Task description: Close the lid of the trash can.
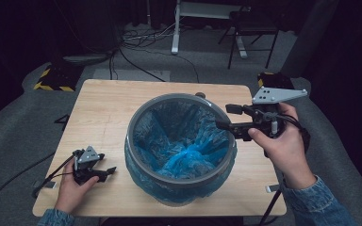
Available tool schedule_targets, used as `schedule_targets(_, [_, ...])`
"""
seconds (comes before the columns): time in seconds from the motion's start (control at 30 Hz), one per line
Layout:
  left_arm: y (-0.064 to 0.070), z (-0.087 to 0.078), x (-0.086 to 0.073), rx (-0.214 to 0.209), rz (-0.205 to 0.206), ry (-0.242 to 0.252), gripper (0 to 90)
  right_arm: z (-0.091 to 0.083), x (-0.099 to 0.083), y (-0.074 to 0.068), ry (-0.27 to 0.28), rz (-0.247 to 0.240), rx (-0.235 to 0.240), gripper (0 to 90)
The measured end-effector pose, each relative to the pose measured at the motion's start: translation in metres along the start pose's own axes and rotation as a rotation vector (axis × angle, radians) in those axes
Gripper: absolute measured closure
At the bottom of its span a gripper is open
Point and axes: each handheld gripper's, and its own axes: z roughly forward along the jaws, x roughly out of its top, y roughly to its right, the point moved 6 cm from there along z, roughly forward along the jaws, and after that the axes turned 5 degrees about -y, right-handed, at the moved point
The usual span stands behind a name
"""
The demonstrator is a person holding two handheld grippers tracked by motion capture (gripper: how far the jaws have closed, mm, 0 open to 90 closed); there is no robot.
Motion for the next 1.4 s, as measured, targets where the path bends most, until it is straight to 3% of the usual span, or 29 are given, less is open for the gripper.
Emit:
schedule_targets(0.13, [0.000,0.000,0.000,0.000,0.000,0.000,26.2,0.000,-0.008,0.004,0.009,0.001,-0.007,35.9])
schedule_targets(0.4, [0.000,0.000,0.000,0.001,0.000,0.002,26.2,-0.004,-0.023,0.011,0.085,-0.017,0.008,31.9])
schedule_targets(0.57, [0.000,0.000,0.000,0.000,0.000,0.002,26.2,0.000,-0.033,0.015,0.114,0.012,0.030,28.9])
schedule_targets(1.0, [0.000,0.000,0.000,0.000,0.000,0.002,26.2,-0.003,-0.034,0.014,0.176,-0.023,0.039,29.3])
schedule_targets(1.23, [0.000,0.000,0.000,0.000,0.000,0.002,26.2,-0.022,-0.030,0.022,0.219,-0.015,-0.003,29.4])
schedule_targets(1.4, [0.000,0.000,0.000,0.001,0.000,0.001,26.2,-0.032,-0.037,0.032,0.214,-0.007,-0.044,29.8])
